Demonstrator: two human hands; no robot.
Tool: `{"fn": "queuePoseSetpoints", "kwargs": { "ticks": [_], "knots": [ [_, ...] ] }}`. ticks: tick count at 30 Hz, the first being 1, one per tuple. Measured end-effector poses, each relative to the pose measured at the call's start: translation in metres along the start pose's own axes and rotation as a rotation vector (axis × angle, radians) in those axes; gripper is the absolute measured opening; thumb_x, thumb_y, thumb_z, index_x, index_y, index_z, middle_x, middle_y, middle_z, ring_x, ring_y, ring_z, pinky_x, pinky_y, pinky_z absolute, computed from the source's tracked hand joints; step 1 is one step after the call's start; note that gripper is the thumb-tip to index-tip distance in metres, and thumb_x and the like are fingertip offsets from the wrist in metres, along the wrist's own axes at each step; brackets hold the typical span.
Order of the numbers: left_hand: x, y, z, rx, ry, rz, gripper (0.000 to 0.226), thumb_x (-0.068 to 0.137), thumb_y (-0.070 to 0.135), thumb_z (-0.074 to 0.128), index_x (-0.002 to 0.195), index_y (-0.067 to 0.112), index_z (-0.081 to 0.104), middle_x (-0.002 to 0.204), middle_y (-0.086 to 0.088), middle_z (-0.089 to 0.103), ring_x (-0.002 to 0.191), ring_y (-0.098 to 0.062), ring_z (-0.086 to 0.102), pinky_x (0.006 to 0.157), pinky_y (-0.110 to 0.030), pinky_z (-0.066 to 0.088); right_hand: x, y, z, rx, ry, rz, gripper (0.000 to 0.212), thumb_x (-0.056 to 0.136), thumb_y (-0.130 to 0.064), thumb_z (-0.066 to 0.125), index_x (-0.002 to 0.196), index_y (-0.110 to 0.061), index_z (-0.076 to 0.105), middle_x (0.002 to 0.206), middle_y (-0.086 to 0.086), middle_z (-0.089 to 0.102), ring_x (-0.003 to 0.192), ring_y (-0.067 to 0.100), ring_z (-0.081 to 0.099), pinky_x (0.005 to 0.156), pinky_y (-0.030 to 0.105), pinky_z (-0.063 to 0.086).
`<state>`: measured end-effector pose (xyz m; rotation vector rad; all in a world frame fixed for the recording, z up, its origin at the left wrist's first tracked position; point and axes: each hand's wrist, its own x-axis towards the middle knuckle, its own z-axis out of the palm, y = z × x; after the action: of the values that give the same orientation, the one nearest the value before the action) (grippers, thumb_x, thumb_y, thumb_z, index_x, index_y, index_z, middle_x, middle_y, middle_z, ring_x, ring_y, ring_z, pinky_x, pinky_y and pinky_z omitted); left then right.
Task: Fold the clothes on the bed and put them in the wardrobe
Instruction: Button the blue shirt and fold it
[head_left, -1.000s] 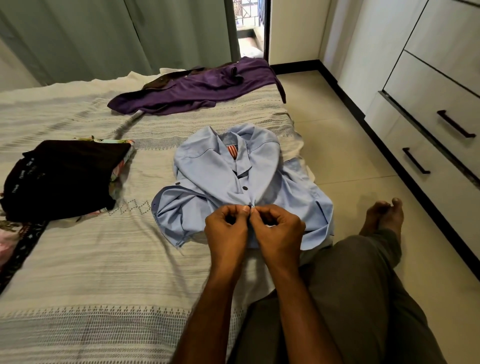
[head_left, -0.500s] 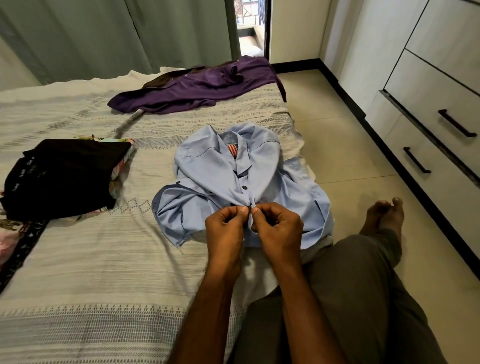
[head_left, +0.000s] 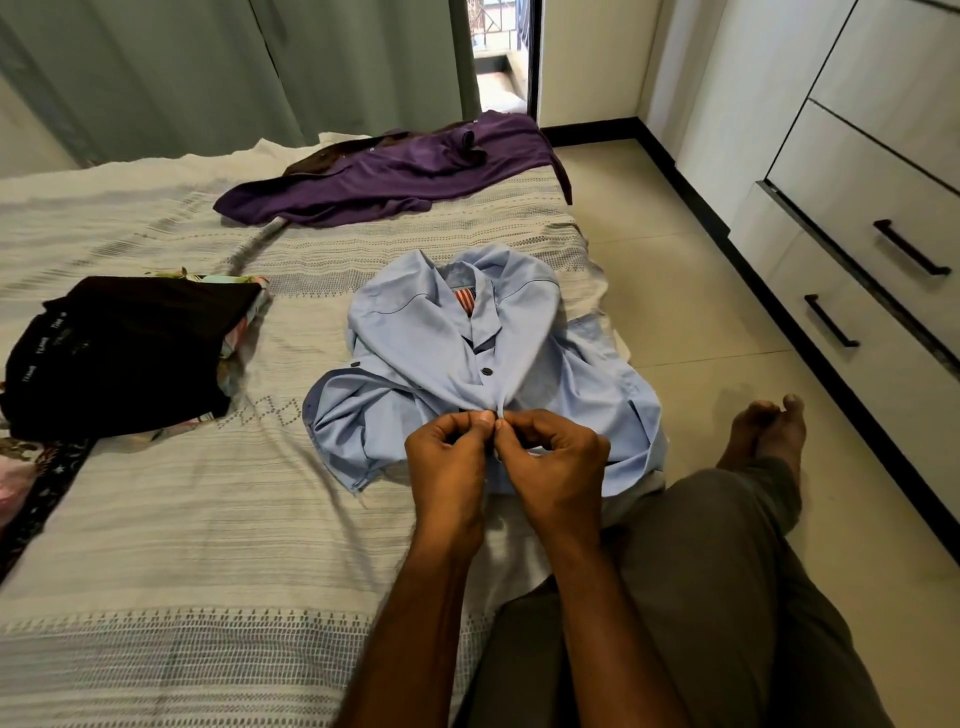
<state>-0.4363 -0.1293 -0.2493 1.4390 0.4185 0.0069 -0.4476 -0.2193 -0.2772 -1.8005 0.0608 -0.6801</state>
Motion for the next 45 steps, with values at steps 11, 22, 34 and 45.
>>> {"fn": "queuePoseSetpoints", "kwargs": {
  "ticks": [11, 22, 34, 45],
  "knots": [
    [0.003, 0.002, -0.006, 0.007, -0.034, -0.044, 0.014, 0.093, 0.003, 0.063, 0.086, 0.003, 0.075, 0.069, -0.007, 0.067, 0.061, -0.013, 0.06, 0.049, -0.02, 0.043, 0.001, 0.009, -0.002, 0.111, -0.107, 0.049, 0.009, 0.087, -0.009, 0.078, 0.096, -0.012, 0.078, 0.083, -0.005, 0.077, 0.071, 0.007, 0.074, 0.065, 0.035, 0.063],
    [0.003, 0.005, -0.01, 0.06, -0.096, -0.021, 0.011, 0.092, 0.013, 0.07, 0.084, 0.008, 0.077, 0.082, -0.021, 0.072, 0.073, -0.023, 0.065, 0.064, -0.034, 0.051, 0.002, 0.01, -0.003, -0.006, -0.115, -0.011, 0.009, 0.085, -0.01, 0.079, 0.094, -0.011, 0.075, 0.084, -0.009, 0.073, 0.077, 0.0, 0.07, 0.069, 0.011, 0.052],
    [0.008, 0.009, -0.012, 0.028, -0.131, -0.138, 0.019, 0.095, 0.006, 0.058, 0.081, 0.009, 0.07, 0.075, -0.012, 0.062, 0.068, -0.022, 0.054, 0.055, -0.027, 0.039, 0.002, 0.008, -0.001, 0.234, -0.169, 0.166, 0.018, 0.086, -0.01, 0.078, 0.092, -0.025, 0.072, 0.086, -0.009, 0.074, 0.084, 0.013, 0.073, 0.075, 0.029, 0.06],
    [0.007, 0.0, -0.007, 0.04, -0.195, -0.067, 0.021, 0.101, 0.015, 0.055, 0.089, 0.009, 0.071, 0.083, -0.016, 0.063, 0.077, -0.024, 0.057, 0.065, -0.029, 0.045, 0.005, 0.011, -0.003, 0.379, -0.105, 0.249, 0.031, 0.089, 0.001, 0.071, 0.089, -0.03, 0.076, 0.087, -0.003, 0.077, 0.084, 0.019, 0.074, 0.077, 0.033, 0.06]
  ]
}}
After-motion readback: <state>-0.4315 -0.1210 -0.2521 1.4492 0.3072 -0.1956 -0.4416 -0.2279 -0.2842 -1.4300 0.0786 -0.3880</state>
